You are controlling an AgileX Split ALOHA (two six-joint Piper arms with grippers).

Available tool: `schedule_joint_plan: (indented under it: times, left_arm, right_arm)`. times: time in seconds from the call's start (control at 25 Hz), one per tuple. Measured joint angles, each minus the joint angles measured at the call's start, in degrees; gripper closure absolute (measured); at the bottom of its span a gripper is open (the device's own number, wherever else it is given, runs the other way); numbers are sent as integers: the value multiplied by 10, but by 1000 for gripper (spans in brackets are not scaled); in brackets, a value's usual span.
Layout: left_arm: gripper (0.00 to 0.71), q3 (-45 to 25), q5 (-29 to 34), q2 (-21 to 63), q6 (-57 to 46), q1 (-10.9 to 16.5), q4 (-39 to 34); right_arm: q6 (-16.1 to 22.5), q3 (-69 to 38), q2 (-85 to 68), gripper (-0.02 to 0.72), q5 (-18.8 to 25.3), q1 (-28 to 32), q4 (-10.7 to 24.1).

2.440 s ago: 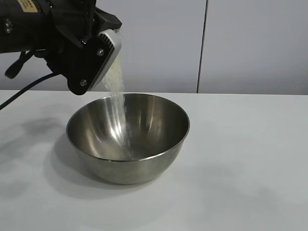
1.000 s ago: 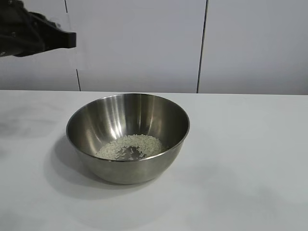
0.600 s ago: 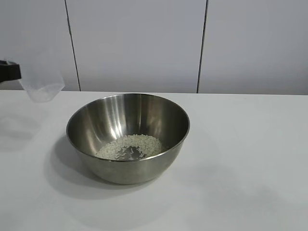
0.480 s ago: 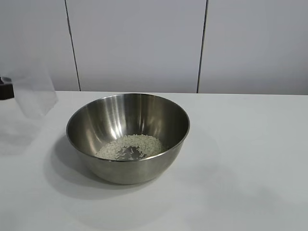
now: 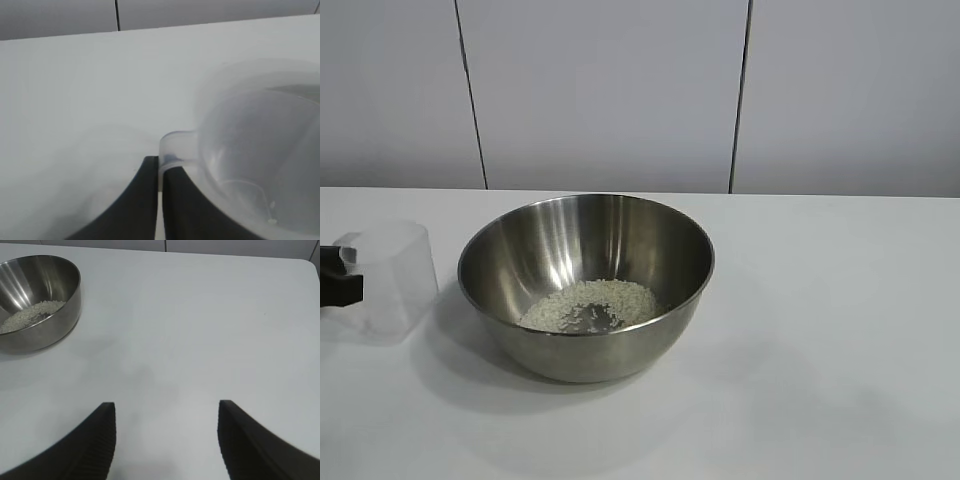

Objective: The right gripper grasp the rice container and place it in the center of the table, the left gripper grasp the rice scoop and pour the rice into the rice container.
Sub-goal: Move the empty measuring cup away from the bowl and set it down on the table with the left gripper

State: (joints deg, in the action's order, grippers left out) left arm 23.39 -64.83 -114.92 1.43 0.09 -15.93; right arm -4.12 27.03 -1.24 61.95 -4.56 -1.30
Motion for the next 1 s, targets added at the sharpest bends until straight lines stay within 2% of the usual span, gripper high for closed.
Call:
schedule_joint_plan:
  times: [0.28,0.52,0.6,0.8,1.0]
  left_arm:
    - [700,1,27,0,43,0,4]
    - [692,1,27,0,31,0,4]
    - [643,1,27,0,18,0,3]
    - [448,-8,24,0,5,0,2]
    - [401,-42,0,0,3,0,3]
  right_arm:
    - [0,0,0,295,0,0,0]
    - [0,0,0,295,0,0,0]
    - [0,0,0,295,0,0,0]
    - [0,0,0,295,0,0,0]
    - [0,0,0,295,0,0,0]
